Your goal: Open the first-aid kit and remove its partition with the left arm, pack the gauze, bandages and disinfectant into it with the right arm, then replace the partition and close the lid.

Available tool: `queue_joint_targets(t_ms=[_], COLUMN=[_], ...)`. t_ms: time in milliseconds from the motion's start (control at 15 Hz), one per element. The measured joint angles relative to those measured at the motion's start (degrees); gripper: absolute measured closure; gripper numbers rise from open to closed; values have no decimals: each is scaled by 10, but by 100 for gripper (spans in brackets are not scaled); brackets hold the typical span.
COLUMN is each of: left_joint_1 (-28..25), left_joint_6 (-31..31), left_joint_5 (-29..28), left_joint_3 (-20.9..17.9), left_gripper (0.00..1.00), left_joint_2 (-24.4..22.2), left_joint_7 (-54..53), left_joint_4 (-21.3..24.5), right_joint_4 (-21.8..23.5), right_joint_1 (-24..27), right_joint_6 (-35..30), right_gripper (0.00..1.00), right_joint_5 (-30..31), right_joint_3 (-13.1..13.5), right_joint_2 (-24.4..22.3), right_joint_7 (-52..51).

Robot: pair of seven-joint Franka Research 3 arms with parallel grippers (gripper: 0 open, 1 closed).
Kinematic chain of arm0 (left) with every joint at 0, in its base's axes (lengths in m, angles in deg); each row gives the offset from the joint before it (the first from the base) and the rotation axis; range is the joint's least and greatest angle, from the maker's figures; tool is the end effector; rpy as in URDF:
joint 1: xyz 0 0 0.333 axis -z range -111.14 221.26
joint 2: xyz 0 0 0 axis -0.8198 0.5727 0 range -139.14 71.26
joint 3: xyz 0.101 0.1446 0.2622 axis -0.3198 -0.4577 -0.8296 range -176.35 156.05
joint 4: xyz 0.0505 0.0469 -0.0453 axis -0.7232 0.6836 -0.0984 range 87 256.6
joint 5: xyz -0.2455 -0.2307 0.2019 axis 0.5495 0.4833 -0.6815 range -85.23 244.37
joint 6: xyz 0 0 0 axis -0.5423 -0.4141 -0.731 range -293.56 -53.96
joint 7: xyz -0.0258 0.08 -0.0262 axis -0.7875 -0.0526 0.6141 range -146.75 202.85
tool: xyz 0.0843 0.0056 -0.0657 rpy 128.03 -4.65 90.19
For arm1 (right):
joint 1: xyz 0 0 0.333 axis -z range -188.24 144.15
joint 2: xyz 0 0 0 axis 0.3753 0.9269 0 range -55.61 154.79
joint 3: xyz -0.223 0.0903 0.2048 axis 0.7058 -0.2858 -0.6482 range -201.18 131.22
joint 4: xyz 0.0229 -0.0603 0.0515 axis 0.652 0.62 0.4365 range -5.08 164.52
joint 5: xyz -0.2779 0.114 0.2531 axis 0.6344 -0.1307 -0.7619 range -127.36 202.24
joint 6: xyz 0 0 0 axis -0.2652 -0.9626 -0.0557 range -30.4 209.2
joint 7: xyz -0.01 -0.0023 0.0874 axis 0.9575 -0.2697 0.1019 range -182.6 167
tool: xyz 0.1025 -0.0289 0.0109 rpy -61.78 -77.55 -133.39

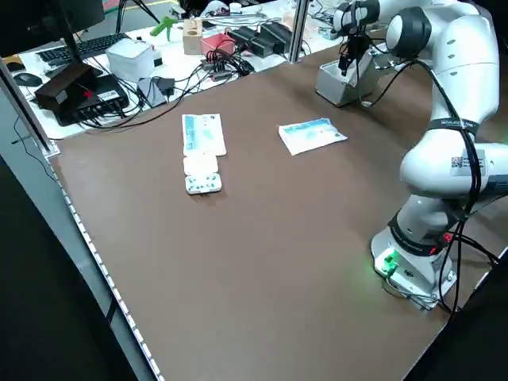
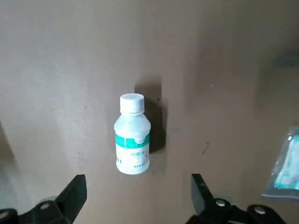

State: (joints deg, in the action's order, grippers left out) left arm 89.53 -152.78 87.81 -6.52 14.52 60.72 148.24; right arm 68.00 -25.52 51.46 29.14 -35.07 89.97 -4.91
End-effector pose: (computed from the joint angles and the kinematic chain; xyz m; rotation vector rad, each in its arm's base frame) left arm 0.6141 -0.4703 0.2911 2.9252 0.0036 0.0155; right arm 0.7009 0.0545 0.2752 -2.9993 0.0703 0.3550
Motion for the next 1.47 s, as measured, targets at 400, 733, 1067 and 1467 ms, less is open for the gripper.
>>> queue_joint_targets(t_ms=[400,733,1067,1467], left_joint_1=[4,13,16,17], left_joint_6=[0,0,0,0], left_joint_5=[0,-10,-28,-38], left_joint_3=[0,-2,-3,-6], left_gripper=[0,1,11,62], left_joint_2=[3,13,14,14], left_joint_7=[0,0,0,0], left_joint_4=[0,0,-2,-2], right_joint_4=[4,5,5,5], right_joint_1=[-1,-3,-7,-8], right_joint_6=[6,16,20,21], right_gripper=[1,1,1,2], right_joint_5=[-3,-4,-4,-4], right_joint_3=[-2,-3,-3,-3], right_joint_2=[27,50,65,67], right_joint_7=[0,0,0,0])
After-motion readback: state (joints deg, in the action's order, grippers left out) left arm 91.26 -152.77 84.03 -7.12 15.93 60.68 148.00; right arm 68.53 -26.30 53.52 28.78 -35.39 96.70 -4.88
